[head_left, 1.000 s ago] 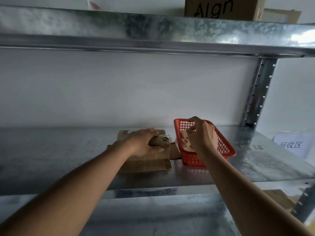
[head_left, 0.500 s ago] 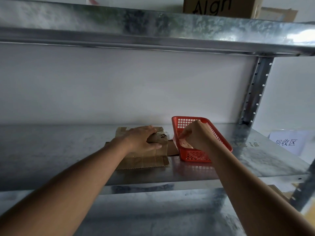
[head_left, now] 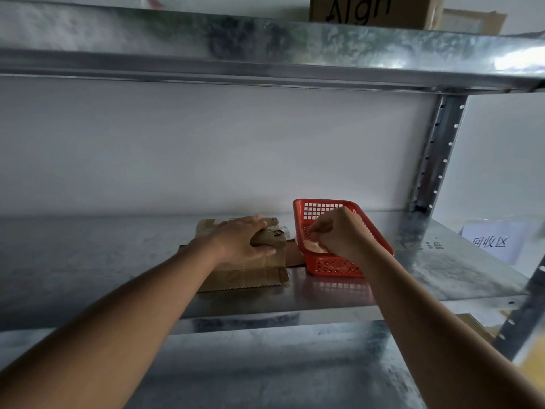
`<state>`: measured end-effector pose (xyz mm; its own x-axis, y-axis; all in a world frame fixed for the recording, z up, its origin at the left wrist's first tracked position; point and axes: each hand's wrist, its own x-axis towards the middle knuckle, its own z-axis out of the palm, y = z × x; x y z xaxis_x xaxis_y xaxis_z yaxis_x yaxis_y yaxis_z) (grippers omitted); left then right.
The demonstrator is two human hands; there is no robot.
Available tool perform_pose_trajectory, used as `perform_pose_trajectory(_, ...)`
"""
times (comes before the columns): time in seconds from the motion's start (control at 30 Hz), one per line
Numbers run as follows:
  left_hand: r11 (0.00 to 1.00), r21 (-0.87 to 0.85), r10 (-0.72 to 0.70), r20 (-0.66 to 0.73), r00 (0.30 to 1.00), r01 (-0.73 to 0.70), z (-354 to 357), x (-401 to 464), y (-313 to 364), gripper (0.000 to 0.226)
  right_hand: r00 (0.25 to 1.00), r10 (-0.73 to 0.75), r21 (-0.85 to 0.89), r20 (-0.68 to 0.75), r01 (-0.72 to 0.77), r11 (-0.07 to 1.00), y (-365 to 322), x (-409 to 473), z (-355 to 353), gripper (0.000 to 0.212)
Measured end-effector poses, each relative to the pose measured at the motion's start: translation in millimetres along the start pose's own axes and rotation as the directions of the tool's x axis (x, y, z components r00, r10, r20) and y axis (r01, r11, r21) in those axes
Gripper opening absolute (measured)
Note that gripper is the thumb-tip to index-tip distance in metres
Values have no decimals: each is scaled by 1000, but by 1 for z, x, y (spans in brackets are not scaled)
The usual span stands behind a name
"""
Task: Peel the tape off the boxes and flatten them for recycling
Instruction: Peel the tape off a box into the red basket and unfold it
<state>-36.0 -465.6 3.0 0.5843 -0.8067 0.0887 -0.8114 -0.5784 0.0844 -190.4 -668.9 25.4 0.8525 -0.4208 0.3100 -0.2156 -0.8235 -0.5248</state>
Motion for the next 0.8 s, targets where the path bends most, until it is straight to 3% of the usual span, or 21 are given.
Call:
perform_pose_trajectory(0.13,1000,-3,-17,16,1000,17,-1,-2,2,85,981,-38,50,-191,48,998,2,-1,2,11)
perform_pose_trajectory(0.23,1000,-9,-20,20,1000,21,-4,-2,6,78,971,-101,72,-216,119,990,-1,0,9,9)
perform_pose_trajectory(0.4,998,14,-69,84,994,68,-13,-4,8,79,965,-259,-23,-52,258,966,-20,1,24,20)
perform_pose_trajectory(0.53,989,31,-149,103,983,146,-29,-8,-2,57,945,-302,-169,127,321,932,-37,2,38,25)
perform_pose_trajectory(0.67,984,105,-159,137,978,146,-39,-22,-21,48,906,-405,-293,124,424,857,-58,0,52,27)
perform_pose_trajectory(0.8,984,-30,-173,104,979,177,-38,-42,-43,43,907,-396,-334,142,420,844,-82,3,74,25)
